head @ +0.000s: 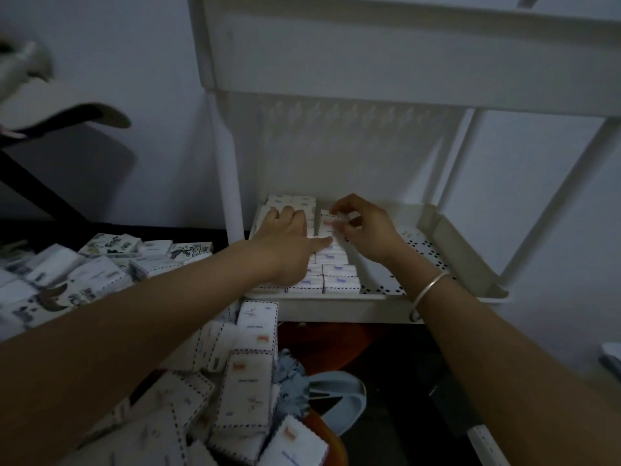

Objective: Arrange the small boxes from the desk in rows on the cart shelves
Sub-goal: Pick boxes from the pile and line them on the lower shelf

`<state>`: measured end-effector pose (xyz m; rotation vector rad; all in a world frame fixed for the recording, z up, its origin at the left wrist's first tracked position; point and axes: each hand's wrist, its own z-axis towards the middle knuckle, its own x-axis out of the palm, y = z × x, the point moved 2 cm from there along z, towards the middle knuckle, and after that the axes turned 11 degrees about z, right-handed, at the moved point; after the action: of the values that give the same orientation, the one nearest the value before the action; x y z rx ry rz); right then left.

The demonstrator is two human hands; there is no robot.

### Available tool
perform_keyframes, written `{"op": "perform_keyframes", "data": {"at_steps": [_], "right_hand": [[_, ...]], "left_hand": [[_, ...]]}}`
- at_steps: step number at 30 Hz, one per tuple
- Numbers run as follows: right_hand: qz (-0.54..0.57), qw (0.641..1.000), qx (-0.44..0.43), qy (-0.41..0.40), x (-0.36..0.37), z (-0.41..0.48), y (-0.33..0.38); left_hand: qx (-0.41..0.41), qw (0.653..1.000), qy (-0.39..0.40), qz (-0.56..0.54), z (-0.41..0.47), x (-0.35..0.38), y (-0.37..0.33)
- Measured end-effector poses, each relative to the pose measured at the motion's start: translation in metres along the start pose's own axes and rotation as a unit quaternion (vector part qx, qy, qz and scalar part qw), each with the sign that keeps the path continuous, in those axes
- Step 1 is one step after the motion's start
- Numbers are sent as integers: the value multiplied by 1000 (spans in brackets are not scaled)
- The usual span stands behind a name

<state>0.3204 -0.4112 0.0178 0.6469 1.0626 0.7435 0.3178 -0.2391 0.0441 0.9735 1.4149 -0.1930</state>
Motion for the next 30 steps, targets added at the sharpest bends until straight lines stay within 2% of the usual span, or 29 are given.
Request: {"op": "perform_keyframes", "data": {"at_steps": [6, 10, 12, 19, 22, 26, 30], "right_hand": [[-4, 997, 60, 57, 9, -2, 5], [10, 993, 105, 55, 13, -7, 5], [20, 991, 120, 55, 12, -9, 4], [18, 994, 107, -8, -7, -42, 16], [11, 996, 79, -39, -25, -72, 32], [-6, 993, 46, -105, -48, -128, 44], [-53, 986, 96, -128, -66, -194, 39]], "left_hand": [[10, 994, -39, -97, -16, -1, -3], [36, 979, -108, -167, -43, -7, -12], [69, 970, -109, -207, -59, -10, -19], [187, 946, -80, -251, -112, -21, -52], [259, 930, -12, -262, -127, -27, -71], [350, 904, 102, -225, -143, -26, -99], [366, 903, 109, -196, -152, -19, -121]]}}
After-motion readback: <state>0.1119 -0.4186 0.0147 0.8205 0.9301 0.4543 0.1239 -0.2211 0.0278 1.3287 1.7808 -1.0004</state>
